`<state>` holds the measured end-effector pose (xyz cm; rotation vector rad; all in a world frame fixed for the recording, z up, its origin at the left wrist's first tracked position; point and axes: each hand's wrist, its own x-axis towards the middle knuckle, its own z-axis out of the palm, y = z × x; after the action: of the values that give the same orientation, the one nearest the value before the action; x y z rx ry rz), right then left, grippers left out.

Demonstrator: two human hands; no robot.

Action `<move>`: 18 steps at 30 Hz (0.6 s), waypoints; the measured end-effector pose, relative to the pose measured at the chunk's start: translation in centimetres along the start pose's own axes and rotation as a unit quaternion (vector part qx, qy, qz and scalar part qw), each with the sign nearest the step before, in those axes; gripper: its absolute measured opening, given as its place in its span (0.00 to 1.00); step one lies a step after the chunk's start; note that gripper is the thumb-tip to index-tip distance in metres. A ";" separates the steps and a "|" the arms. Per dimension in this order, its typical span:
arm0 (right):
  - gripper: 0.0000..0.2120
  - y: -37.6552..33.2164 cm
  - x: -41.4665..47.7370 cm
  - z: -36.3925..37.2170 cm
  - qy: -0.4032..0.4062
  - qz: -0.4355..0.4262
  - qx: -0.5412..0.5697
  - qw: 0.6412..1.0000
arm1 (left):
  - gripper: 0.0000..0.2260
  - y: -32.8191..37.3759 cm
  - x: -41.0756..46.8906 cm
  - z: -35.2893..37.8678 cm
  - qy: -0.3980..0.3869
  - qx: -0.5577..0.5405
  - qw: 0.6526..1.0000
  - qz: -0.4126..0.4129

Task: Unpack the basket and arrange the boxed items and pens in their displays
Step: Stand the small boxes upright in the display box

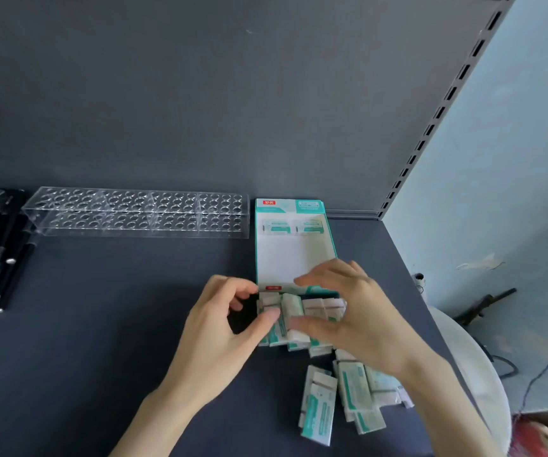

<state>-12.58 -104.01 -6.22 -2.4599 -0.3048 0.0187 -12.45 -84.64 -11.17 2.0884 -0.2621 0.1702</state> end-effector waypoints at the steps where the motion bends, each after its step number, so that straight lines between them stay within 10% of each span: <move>1: 0.24 -0.2 -0.4 0.2 -0.015 -0.008 -0.015 1.000 | 0.11 -0.1 -0.6 0.1 -0.008 0.002 1.000 -0.004; 18: 0.24 -0.1 -0.9 0.9 -0.048 0.011 0.068 0.996 | 0.11 0.0 -0.7 -0.4 -0.046 -0.097 0.990 -0.093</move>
<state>-13.59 -103.58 -6.89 -2.3319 -0.3071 0.1621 -13.14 -84.17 -11.09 1.9166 -0.1324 -0.0624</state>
